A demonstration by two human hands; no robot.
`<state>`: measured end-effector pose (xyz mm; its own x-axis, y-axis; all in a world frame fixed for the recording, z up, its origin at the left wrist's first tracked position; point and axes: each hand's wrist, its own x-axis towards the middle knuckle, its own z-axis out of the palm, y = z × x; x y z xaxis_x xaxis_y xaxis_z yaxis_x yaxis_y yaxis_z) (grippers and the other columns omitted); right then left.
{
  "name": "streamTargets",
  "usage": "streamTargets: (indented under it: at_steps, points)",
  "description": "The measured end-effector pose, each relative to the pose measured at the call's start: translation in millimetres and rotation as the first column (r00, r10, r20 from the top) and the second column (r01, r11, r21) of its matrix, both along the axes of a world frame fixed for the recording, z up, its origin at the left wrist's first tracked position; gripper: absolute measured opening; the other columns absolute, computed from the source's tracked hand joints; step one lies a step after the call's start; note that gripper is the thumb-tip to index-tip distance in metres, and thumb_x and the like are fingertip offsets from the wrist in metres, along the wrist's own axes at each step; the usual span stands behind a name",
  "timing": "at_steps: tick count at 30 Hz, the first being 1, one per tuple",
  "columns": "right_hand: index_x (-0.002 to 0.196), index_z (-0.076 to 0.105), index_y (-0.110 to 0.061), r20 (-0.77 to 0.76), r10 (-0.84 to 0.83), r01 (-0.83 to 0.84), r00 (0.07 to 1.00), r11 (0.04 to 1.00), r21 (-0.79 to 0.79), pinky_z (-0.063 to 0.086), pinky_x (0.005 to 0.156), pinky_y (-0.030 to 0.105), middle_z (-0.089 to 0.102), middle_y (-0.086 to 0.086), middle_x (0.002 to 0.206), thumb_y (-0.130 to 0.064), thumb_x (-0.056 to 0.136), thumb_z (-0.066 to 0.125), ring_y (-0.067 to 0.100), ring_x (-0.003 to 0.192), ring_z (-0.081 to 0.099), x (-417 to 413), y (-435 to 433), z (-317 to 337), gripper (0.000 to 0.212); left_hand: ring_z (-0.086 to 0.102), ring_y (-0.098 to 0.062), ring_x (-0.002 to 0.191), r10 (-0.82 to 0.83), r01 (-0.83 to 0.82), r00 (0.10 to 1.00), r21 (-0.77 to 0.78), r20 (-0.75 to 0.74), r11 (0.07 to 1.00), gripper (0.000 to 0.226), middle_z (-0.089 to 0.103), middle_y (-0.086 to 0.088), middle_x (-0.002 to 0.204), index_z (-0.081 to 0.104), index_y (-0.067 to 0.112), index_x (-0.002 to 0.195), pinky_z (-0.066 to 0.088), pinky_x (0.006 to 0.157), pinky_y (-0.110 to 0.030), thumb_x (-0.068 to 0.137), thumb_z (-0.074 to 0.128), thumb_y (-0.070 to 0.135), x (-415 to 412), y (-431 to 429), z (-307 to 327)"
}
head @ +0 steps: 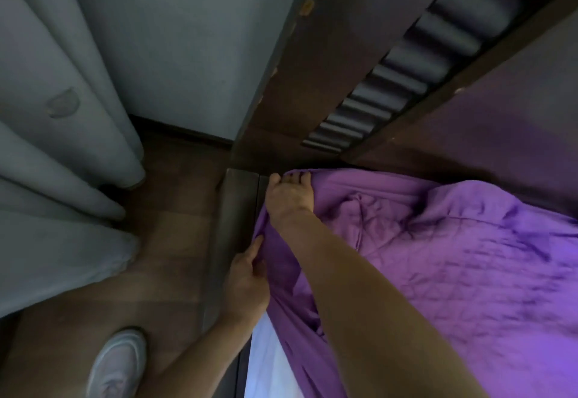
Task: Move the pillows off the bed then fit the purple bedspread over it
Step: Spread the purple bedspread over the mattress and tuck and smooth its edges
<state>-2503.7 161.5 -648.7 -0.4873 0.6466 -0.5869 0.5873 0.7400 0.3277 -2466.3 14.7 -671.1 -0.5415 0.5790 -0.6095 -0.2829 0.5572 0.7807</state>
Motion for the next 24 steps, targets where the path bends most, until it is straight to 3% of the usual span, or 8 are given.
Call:
streamTargets:
  at_steps: [5,11,13,15,17,19,21,24]
  points:
    - [0.13,0.037,-0.006,0.144,0.006,-0.004,0.99,1.0,-0.016,0.008,0.114,0.05,0.045,0.02,0.138,-0.017,0.096,0.027,0.035,0.135,0.031,-8,-8,-42,0.037,0.059,-0.018,0.109,0.093,-0.1,0.967,0.015,0.237,0.995,0.044,0.062,-0.008,0.123,0.05,0.014,0.135,0.045,0.101,-0.036,0.094,0.044,-0.001,6,11,-24]
    - [0.138,0.03,-0.004,0.161,-0.054,0.075,0.985,0.989,-0.124,0.004,0.114,0.05,0.037,0.023,0.144,-0.019,0.094,0.038,0.039,0.139,0.021,-12,-38,-98,0.047,0.061,-0.029,0.1,0.166,-0.175,0.925,-0.003,0.342,0.985,0.029,0.065,-0.014,0.108,0.057,0.003,0.119,0.05,0.091,-0.041,0.095,0.041,0.0,7,-3,-38]
    - [0.142,0.025,-0.001,0.175,-0.058,0.083,0.983,0.987,-0.139,0.004,0.114,0.05,0.032,0.025,0.146,-0.02,0.094,0.038,0.04,0.139,0.019,-13,-42,-106,0.053,0.061,-0.022,0.093,0.195,-0.197,0.901,-0.035,0.387,0.98,0.03,0.065,-0.01,0.107,0.057,0.005,0.119,0.051,0.085,-0.035,0.094,0.042,-0.002,5,-8,-45]
    - [0.139,0.028,0.0,0.168,-0.065,0.092,0.984,0.983,-0.157,0.01,0.113,0.049,0.034,0.025,0.145,-0.019,0.093,0.04,0.039,0.137,0.024,-12,-37,-100,0.051,0.063,-0.015,0.097,0.234,-0.262,0.811,-0.024,0.536,0.965,0.037,0.065,-0.006,0.115,0.056,0.011,0.125,0.052,0.085,-0.032,0.093,0.045,-0.003,3,-13,-51]
    - [0.137,0.032,0.002,0.154,-0.051,0.083,0.987,0.973,-0.214,0.017,0.112,0.049,0.037,0.022,0.143,-0.016,0.093,0.039,0.038,0.134,0.029,-16,-26,-83,0.048,0.065,-0.015,0.104,0.26,-0.378,0.636,0.0,0.727,0.926,0.044,0.066,-0.001,0.119,0.054,0.024,0.128,0.055,0.084,-0.027,0.092,0.049,0.0,2,-20,-54]
    - [0.138,0.033,0.002,0.166,-0.012,0.058,0.986,0.96,-0.273,0.019,0.112,0.051,0.037,0.02,0.144,-0.012,0.094,0.038,0.038,0.133,0.031,-22,-15,-66,0.046,0.063,-0.017,0.108,0.263,-0.442,0.525,-0.005,0.81,0.897,0.04,0.067,0.001,0.118,0.056,0.027,0.126,0.053,0.089,-0.029,0.092,0.049,0.006,-4,-27,-53]
    - [0.138,0.034,-0.001,0.187,0.034,0.023,0.982,0.956,-0.293,0.021,0.11,0.053,0.039,0.019,0.143,-0.008,0.094,0.037,0.037,0.133,0.034,-25,-8,-54,0.045,0.061,-0.02,0.112,0.232,-0.443,0.502,0.018,0.833,0.896,0.038,0.066,0.001,0.119,0.058,0.026,0.125,0.044,0.101,-0.037,0.092,0.049,0.009,-9,-33,-50]
    - [0.136,0.036,-0.003,0.191,0.071,-0.016,0.979,0.96,-0.279,0.017,0.112,0.055,0.042,0.018,0.141,-0.005,0.093,0.036,0.036,0.132,0.034,-22,-4,-50,0.043,0.06,-0.021,0.114,0.161,-0.381,0.574,0.087,0.803,0.92,0.04,0.066,-0.001,0.12,0.059,0.023,0.124,0.041,0.103,-0.037,0.09,0.05,0.005,-15,-44,-51]
